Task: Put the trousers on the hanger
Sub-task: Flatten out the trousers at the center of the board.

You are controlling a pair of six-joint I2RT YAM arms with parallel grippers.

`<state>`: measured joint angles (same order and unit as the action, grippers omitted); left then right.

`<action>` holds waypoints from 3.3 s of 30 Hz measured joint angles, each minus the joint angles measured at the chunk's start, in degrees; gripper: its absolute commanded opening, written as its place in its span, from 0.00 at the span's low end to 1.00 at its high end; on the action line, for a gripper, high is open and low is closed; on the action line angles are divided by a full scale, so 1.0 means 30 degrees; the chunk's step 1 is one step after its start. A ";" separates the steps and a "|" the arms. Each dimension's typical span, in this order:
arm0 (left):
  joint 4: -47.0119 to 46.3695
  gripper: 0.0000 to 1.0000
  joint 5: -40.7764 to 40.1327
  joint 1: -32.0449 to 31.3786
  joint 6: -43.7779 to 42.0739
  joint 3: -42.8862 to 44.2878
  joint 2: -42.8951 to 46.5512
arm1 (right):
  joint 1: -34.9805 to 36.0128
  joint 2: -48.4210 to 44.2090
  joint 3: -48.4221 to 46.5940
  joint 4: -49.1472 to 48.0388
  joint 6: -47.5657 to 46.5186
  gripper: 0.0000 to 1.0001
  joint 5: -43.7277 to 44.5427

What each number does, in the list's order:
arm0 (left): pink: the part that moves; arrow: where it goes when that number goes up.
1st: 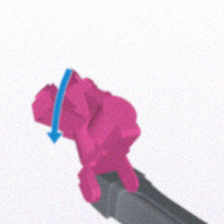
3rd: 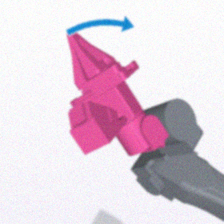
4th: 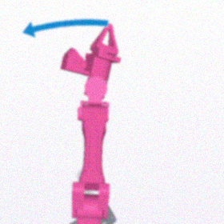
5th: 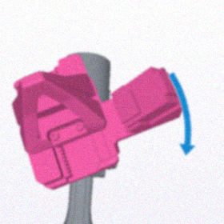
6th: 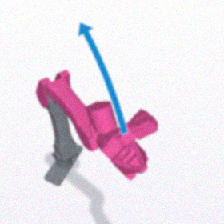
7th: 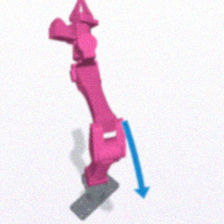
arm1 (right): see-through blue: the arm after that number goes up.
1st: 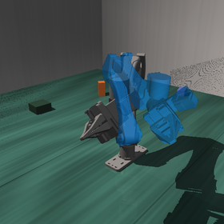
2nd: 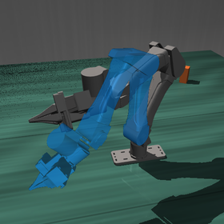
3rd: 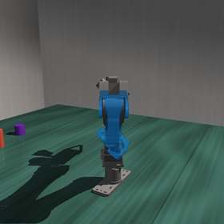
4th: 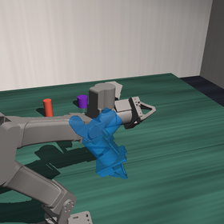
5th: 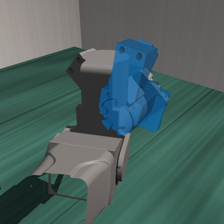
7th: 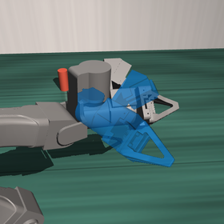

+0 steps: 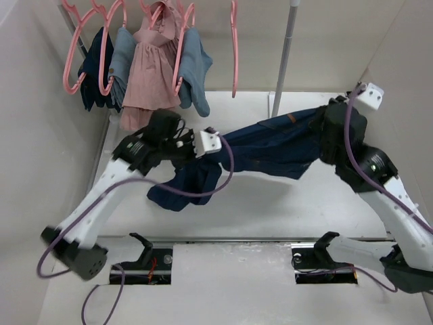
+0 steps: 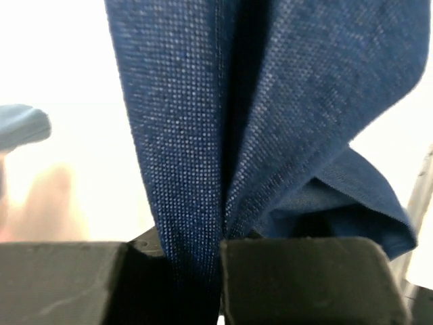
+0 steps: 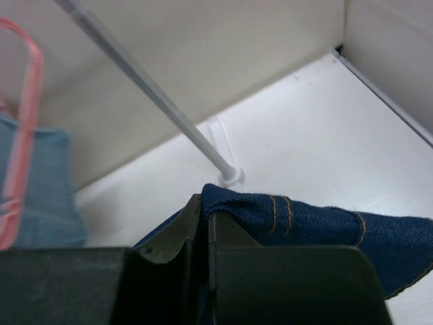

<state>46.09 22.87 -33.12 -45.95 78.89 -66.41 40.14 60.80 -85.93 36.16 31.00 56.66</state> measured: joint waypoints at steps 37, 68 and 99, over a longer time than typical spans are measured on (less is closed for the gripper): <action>-0.5071 0.73 -0.5741 -0.2331 0.0342 -1.2211 -0.1741 | -1.1380 0.4342 1.4914 -0.1792 0.6914 1.00 -1.8338; -0.4648 0.47 -0.5180 1.0287 -0.3359 -0.3628 -0.1763 | -1.9657 0.0794 0.8320 -0.0226 0.2040 0.00 -1.9679; -0.8298 0.00 -0.5952 1.2050 -0.3439 -1.2706 -0.4182 | -2.0363 0.1479 0.9238 0.1122 -0.0146 0.01 -1.8440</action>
<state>21.19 5.02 3.03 -56.27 40.77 -78.96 -20.95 65.23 -58.22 39.53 30.57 1.34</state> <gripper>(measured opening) 0.017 0.044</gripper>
